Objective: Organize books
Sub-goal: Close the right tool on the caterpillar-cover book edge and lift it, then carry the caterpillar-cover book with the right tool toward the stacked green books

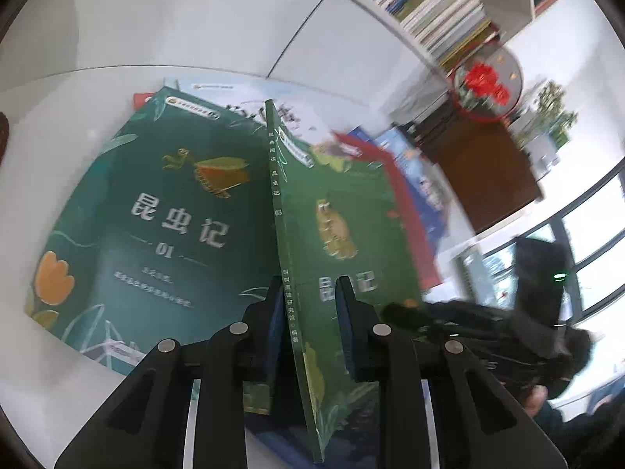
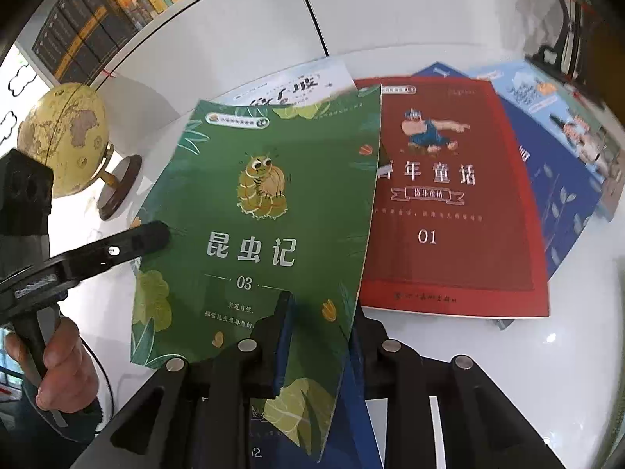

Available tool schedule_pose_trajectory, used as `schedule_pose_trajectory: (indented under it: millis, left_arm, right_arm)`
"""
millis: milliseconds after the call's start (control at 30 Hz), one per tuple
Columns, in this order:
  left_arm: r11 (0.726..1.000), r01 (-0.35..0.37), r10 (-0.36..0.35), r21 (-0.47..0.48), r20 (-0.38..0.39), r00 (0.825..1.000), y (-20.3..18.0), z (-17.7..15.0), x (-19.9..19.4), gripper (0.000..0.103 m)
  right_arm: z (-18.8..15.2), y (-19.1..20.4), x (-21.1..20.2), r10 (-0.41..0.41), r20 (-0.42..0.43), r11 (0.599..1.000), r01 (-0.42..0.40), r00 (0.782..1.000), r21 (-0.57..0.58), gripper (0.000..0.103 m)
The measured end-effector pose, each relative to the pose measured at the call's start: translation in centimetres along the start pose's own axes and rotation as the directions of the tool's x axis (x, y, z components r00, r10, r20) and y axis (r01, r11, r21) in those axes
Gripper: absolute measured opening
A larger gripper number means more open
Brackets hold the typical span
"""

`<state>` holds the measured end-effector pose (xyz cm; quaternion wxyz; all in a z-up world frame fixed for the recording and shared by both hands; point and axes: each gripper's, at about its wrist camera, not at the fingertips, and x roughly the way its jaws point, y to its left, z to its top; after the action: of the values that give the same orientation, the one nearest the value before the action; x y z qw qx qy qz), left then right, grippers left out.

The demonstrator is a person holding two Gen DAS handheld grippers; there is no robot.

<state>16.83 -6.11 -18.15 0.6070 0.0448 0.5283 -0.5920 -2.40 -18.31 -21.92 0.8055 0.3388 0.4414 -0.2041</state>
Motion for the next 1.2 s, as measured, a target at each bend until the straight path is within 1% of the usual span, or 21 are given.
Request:
schedule_pose_trajectory:
  millis: [67,133,167,200,233,267,333,367,400,467,500,533,567,600,667,700,767,867,933,1033,1200]
  left_arm:
    - [1.0,0.012,-0.012,-0.018,0.009,1.0,0.0,0.0,0.1,0.022]
    - [0.999,0.009,-0.008,-0.04,0.02,1.0,0.2,0.0,0.3,0.022]
    - [0.998,0.028,-0.027,-0.051,0.018,0.999,0.3,0.0,0.5,0.021]
    - [0.992,0.091,-0.09,-0.091,0.016,0.996,0.7,-0.1,1.0,0.021]
    - [0.98,0.151,-0.15,-0.13,0.021,0.988,1.2,-0.2,1.4,0.021]
    - [0.972,0.18,-0.179,-0.154,0.018,0.984,1.5,-0.3,1.8,0.021]
    - [0.978,0.149,-0.147,-0.147,0.027,0.989,1.3,-0.4,1.9,0.021]
    - [0.985,0.108,-0.105,-0.137,0.025,0.994,1.2,-0.5,2.1,0.021]
    - [0.987,0.088,-0.086,-0.133,0.025,0.996,1.0,-0.5,2.2,0.019]
    - [0.997,-0.002,0.005,-0.081,0.039,0.999,-0.2,-0.6,2.0,0.014]
    - [0.998,-0.038,0.04,-0.047,0.043,0.998,-0.8,-0.6,2.0,0.013]
    - [0.995,-0.096,0.095,0.012,0.052,0.994,-1.9,-0.7,2.0,0.013]
    - [0.991,-0.128,0.125,0.041,0.065,0.99,-2.6,-0.7,1.9,0.013]
    - [0.985,-0.155,0.149,0.075,0.081,0.986,-3.5,-0.8,1.7,0.013]
    - [0.976,-0.187,0.176,0.109,0.103,0.979,-4.3,-0.9,1.2,0.013]
    - [0.968,-0.214,0.2,0.131,0.115,0.973,-5.0,-1.1,1.1,0.013]
    - [0.963,-0.226,0.21,0.147,0.118,0.971,-5.4,-1.3,1.1,0.013]
    - [0.965,-0.222,0.208,0.138,0.113,0.972,-6.1,-1.9,1.3,0.013]
    - [0.963,-0.225,0.207,0.146,0.129,0.97,-7.1,-2.6,1.0,0.013]
    - [0.953,-0.243,0.217,0.18,0.153,0.964,-9.3,-3.4,1.1,0.013]
    - [0.951,-0.234,0.2,0.202,0.173,0.964,-12.5,-4.0,1.7,0.013]
  right_arm:
    - [0.0,-0.5,0.0,0.025,-0.002,0.999,-0.025,1.0,0.021,0.026]
    - [-0.1,-0.5,0.0,0.028,-0.002,0.999,-0.028,1.0,0.017,0.026]
    - [-0.1,-0.5,0.0,0.027,-0.001,1.0,-0.027,1.0,0.014,0.027]
    - [-0.2,-0.4,0.0,0.027,0.002,1.0,-0.027,1.0,0.012,0.028]
    - [-0.2,-0.4,0.1,0.03,0.003,1.0,-0.03,1.0,0.009,0.029]
    - [-0.3,-0.4,0.0,0.033,0.008,0.999,-0.033,0.999,0.0,0.029]
    - [-0.4,-0.6,0.0,0.046,0.006,0.999,-0.046,0.999,0.003,0.029]
    - [-0.4,-0.7,0.0,0.053,0.007,0.999,-0.053,0.999,0.007,0.029]
    - [-0.4,-0.8,0.0,0.057,0.01,0.998,-0.057,0.998,0.008,0.029]
    - [-0.5,-0.4,-0.1,0.038,0.023,0.999,-0.037,0.999,-0.017,0.028]
    - [-0.6,-0.1,-0.2,0.023,0.033,0.999,-0.022,0.999,-0.031,0.028]
    - [-0.7,0.3,-0.4,0.013,0.039,0.999,-0.011,0.999,-0.045,0.027]
    - [-0.9,0.7,-0.7,0.006,0.05,0.997,-0.003,0.999,-0.071,0.023]
    - [-0.9,0.9,-1.2,0.003,0.067,0.996,0.003,0.998,-0.084,0.022]
    - [-0.9,1.2,-2.2,0.002,0.1,0.995,0.008,0.995,-0.101,0.021]
    - [-0.9,1.4,-2.8,-0.003,0.114,0.993,0.016,0.993,-0.114,0.021]
    - [-0.8,1.4,-3.7,-0.026,0.134,0.99,0.044,0.991,-0.134,0.021]
    - [-1.0,1.4,-4.9,-0.046,0.152,0.981,0.074,0.987,-0.182,0.021]
    - [-1.6,1.3,-5.7,-0.058,0.165,0.971,0.094,0.985,-0.218,0.021]
    - [-2.6,1.2,-7.2,-0.079,0.196,0.956,0.13,0.977,-0.262,0.021]
    - [-3.8,-0.9,-10.0,-0.072,0.236,0.957,0.134,0.969,-0.256,0.021]
